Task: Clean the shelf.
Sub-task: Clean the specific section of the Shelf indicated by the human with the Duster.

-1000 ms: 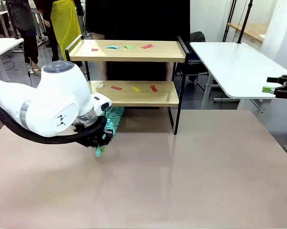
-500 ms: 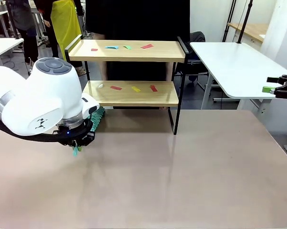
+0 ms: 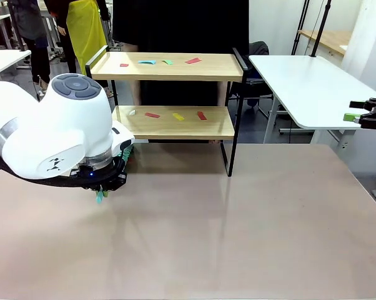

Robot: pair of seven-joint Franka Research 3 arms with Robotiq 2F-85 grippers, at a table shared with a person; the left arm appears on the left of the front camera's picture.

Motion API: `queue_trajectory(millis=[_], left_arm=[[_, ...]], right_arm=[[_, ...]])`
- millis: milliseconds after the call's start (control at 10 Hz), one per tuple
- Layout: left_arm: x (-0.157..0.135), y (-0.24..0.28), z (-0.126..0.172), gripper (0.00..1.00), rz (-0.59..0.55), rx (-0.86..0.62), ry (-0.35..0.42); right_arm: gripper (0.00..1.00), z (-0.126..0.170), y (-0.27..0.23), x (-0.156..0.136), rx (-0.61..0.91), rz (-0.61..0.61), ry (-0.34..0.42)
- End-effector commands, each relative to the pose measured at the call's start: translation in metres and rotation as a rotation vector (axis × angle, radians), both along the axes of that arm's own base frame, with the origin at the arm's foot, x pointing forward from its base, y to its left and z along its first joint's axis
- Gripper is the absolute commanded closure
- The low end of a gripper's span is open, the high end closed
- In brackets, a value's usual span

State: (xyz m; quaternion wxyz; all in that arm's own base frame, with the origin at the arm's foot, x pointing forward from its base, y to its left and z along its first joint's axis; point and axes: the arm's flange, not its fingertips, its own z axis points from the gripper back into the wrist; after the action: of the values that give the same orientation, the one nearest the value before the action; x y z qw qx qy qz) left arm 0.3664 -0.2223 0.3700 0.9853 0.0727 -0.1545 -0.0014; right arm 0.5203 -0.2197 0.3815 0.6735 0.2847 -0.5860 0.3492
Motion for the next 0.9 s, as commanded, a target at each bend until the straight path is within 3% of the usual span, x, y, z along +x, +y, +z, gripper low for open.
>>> queue_trajectory(millis=[0, 100, 200, 800], left_arm=[[-0.002, -0.002, 0.004, 0.87, -0.006, 0.001, -0.010], [-0.009, -0.011, 0.015, 0.87, -0.111, 0.015, -0.117], [-0.016, -0.011, 0.023, 0.87, -0.190, 0.020, -0.150], [-0.030, 0.059, 0.051, 0.87, -0.860, -0.102, 0.042]], right_arm=[[0.00, 0.005, 0.003, 0.001, -0.004, -0.011, 0.016], [0.00, 0.005, 0.003, 0.001, -0.004, -0.011, 0.016], [0.00, 0.005, 0.003, 0.001, -0.004, -0.011, 0.016], [0.00, 0.005, 0.003, 0.001, -0.004, -0.011, 0.016]])
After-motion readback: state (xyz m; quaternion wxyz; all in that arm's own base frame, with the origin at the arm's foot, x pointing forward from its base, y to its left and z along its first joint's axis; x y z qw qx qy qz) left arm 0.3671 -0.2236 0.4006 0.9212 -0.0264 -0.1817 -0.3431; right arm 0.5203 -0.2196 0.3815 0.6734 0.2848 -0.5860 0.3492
